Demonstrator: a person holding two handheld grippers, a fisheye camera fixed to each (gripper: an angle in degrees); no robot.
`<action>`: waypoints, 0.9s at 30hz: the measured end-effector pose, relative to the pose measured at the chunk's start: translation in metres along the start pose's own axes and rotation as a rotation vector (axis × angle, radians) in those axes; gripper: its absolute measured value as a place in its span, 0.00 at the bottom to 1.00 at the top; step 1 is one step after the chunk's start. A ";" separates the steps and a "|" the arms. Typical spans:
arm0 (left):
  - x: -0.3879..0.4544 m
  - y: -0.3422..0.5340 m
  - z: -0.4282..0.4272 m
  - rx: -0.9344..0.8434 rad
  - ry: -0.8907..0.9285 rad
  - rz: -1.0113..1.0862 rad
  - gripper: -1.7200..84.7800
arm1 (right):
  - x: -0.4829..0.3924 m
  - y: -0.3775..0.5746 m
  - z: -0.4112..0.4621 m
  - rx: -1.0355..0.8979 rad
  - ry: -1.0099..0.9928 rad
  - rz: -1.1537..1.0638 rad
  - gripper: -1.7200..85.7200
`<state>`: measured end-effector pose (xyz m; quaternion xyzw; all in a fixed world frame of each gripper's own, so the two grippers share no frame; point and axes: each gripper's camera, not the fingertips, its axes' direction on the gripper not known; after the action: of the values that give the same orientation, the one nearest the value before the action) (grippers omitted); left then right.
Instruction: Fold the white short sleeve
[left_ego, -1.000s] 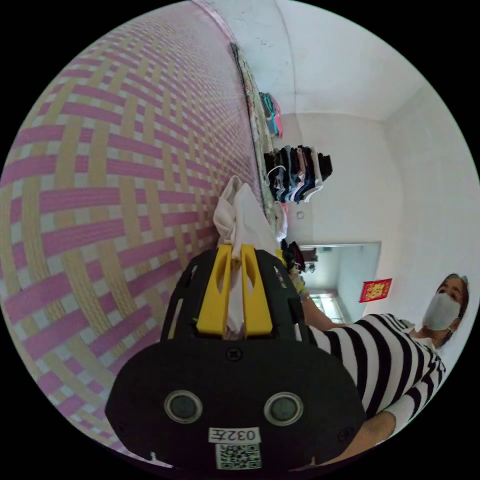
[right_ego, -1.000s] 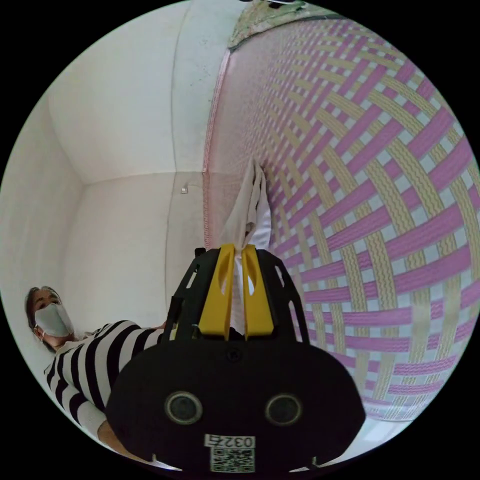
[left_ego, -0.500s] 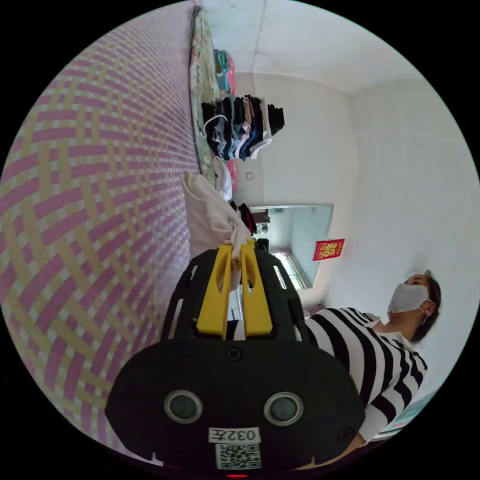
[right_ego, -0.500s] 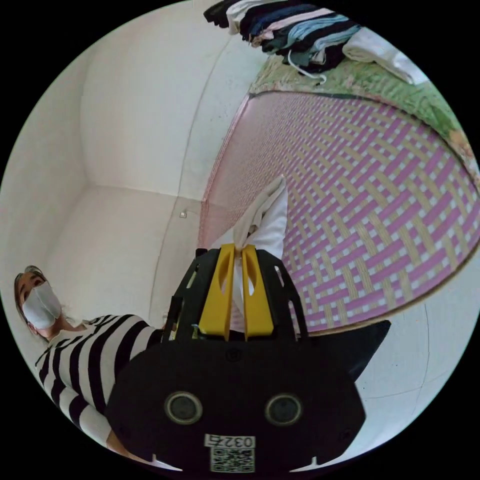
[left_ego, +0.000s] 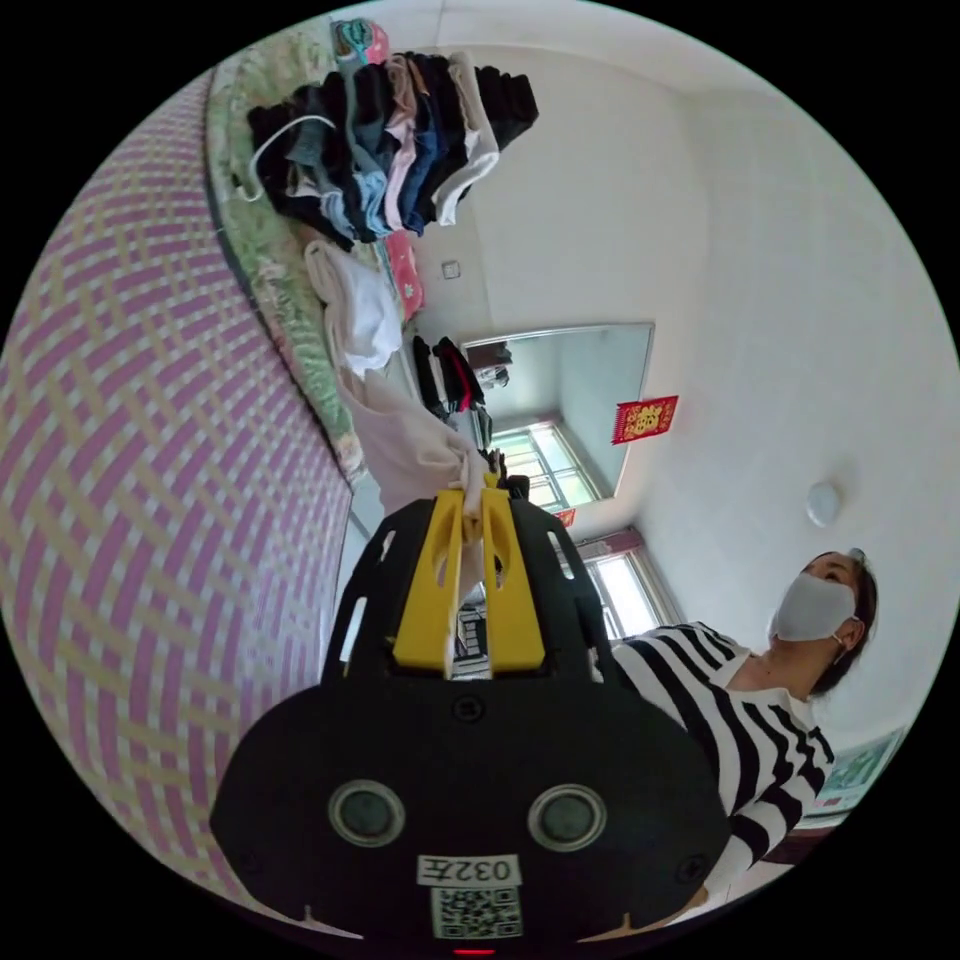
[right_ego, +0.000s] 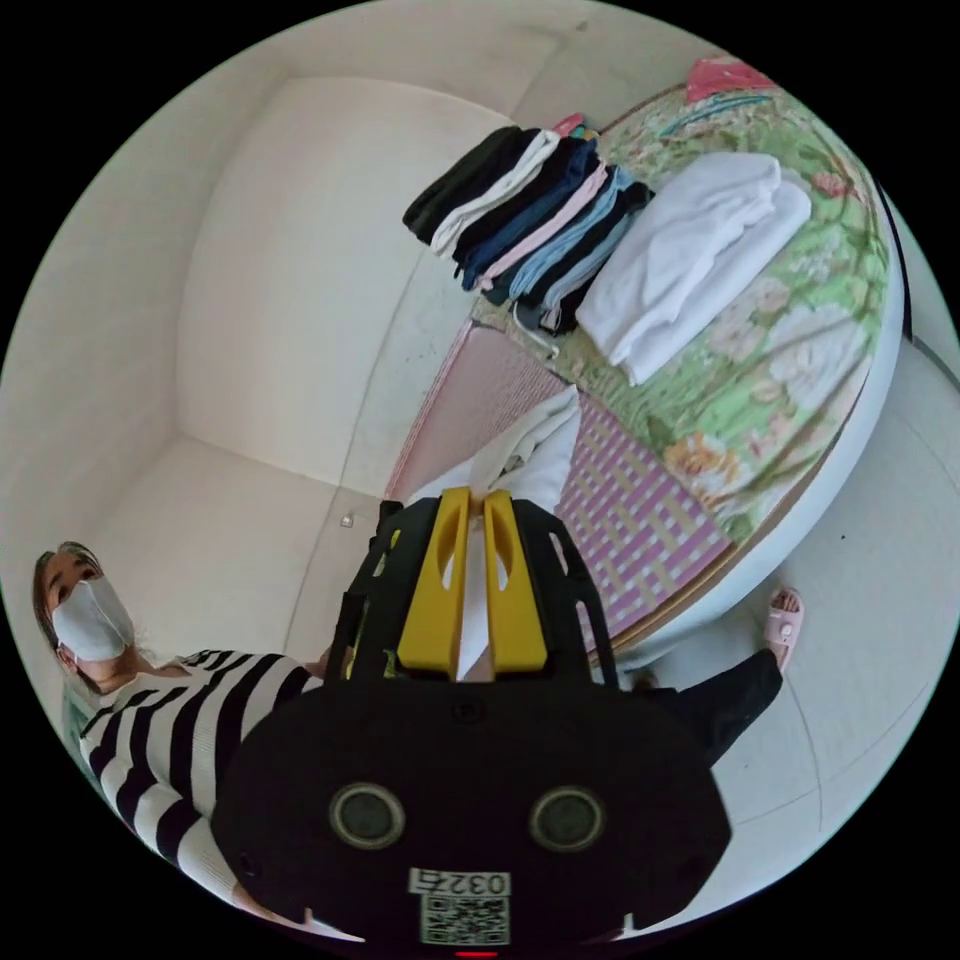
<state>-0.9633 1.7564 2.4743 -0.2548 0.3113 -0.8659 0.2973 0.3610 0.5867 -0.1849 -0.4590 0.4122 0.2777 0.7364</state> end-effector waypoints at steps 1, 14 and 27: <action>0.000 -0.027 0.020 -0.001 0.005 0.017 0.01 | 0.014 -0.018 -0.007 0.010 -0.005 -0.015 0.02; 0.024 -0.349 0.185 0.082 -0.067 0.148 0.01 | 0.095 -0.278 -0.083 0.121 -0.124 -0.258 0.03; -0.154 -0.446 0.256 0.126 -0.385 -0.236 0.09 | 0.361 -0.311 -0.027 0.144 -0.023 0.221 0.11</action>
<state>-0.8551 2.0413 2.9160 -0.4308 0.1621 -0.8479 0.2630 0.7791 0.4416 -0.3630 -0.3535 0.4708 0.3321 0.7369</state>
